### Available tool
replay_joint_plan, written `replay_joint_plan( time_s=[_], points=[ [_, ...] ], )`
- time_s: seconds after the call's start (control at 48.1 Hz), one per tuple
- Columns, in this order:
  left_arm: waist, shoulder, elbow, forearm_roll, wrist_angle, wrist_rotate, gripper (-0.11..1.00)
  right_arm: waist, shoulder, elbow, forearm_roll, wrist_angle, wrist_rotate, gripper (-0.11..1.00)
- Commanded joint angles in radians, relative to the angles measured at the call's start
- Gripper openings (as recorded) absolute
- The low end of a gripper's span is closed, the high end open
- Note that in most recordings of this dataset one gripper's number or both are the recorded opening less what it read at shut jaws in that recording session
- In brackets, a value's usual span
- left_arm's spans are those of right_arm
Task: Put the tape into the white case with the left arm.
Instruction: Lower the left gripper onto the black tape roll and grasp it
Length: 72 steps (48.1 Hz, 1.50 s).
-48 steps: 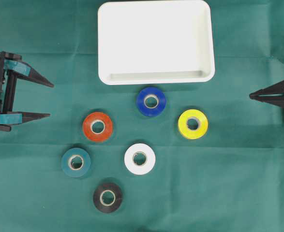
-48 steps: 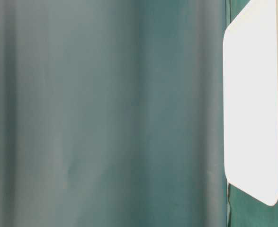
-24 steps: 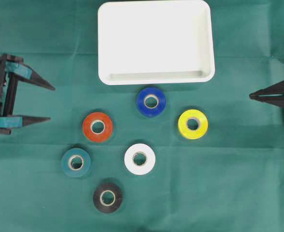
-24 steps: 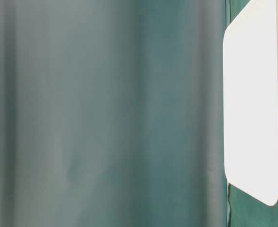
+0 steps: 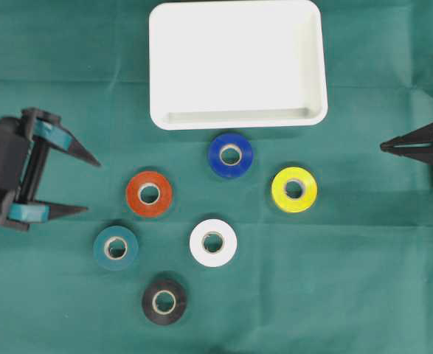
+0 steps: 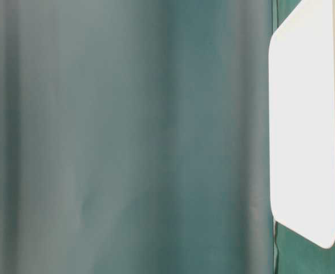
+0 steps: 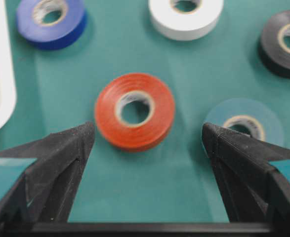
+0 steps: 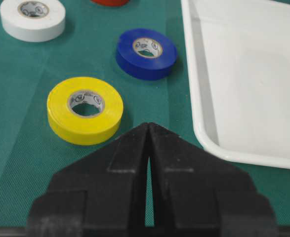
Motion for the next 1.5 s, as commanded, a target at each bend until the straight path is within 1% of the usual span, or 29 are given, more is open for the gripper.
replay_joint_plan(
  time_s=[0.0, 0.208, 0.562, 0.749, 0.999, 1.123, 1.227, 1.29, 1.352, 1.477],
  points=[
    [-0.034, 0.041, -0.043, 0.002, -0.028, -0.002, 0.98, 0.000, 0.009, -0.011, -0.003, -0.005, 0.002, -0.09],
    [-0.110, 0.175, -0.106, 0.000, -0.081, -0.005, 0.98, 0.000, 0.009, -0.011, -0.003, -0.005, 0.002, -0.09],
    [-0.190, 0.393, -0.247, 0.000, -0.092, -0.008, 0.98, -0.002, 0.009, -0.006, -0.003, -0.005, 0.002, -0.09],
    [-0.222, 0.511, -0.331, 0.000, -0.094, -0.009, 0.98, 0.000, 0.009, -0.005, -0.003, -0.006, 0.002, -0.09],
    [-0.235, 0.601, -0.405, -0.002, -0.094, -0.012, 0.96, -0.002, 0.009, -0.003, -0.003, -0.008, 0.002, -0.09],
    [-0.229, 0.618, -0.411, -0.003, -0.094, -0.049, 0.96, 0.000, 0.009, -0.003, -0.003, -0.008, 0.002, -0.09],
    [-0.221, 0.626, -0.414, -0.002, -0.094, -0.109, 0.96, 0.000, 0.009, 0.002, -0.003, -0.009, 0.002, -0.09],
    [-0.219, 0.637, -0.420, -0.003, -0.094, -0.160, 0.96, 0.000, 0.009, 0.003, -0.003, -0.011, 0.002, -0.09],
    [-0.221, 0.649, -0.426, -0.003, -0.094, -0.187, 0.96, 0.000, 0.009, 0.005, -0.003, -0.011, 0.002, -0.09],
    [-0.221, 0.689, -0.442, -0.003, -0.087, -0.216, 0.96, 0.000, 0.008, 0.003, -0.003, -0.011, 0.002, -0.09]
  ],
)
